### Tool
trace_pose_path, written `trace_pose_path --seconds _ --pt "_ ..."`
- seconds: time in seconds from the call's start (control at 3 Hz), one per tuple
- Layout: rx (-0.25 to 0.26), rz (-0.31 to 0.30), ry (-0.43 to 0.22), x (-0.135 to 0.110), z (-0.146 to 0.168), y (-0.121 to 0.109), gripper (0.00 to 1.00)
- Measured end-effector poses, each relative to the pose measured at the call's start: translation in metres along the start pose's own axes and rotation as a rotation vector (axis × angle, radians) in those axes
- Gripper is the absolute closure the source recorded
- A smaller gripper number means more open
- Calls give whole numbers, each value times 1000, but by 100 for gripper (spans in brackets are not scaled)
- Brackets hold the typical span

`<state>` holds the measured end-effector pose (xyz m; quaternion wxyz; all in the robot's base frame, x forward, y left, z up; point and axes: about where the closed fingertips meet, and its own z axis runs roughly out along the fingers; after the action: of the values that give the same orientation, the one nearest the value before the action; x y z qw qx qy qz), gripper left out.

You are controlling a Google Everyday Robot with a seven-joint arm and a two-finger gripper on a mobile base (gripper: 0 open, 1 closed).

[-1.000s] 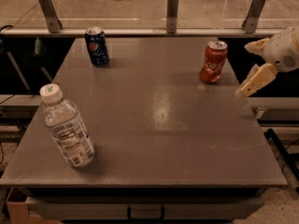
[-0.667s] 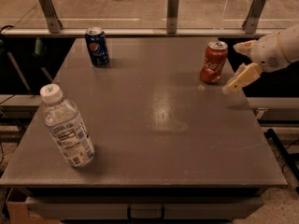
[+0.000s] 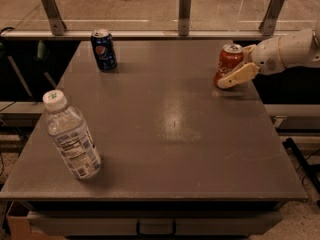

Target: Move coke can near pepsi can

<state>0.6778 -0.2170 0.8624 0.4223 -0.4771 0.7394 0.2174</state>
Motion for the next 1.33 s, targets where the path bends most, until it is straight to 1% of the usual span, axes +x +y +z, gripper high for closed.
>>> trace_pose_path --seconds 0.33,0.67,1.0,1.33 --pt "-26 53 -58 -11 8 1 41" --pt "-54 60 -117 -34 -3 10 64" --pt "-62 60 -121 -35 0 11 87" --pt "-70 65 -124 -36 3 12 100"
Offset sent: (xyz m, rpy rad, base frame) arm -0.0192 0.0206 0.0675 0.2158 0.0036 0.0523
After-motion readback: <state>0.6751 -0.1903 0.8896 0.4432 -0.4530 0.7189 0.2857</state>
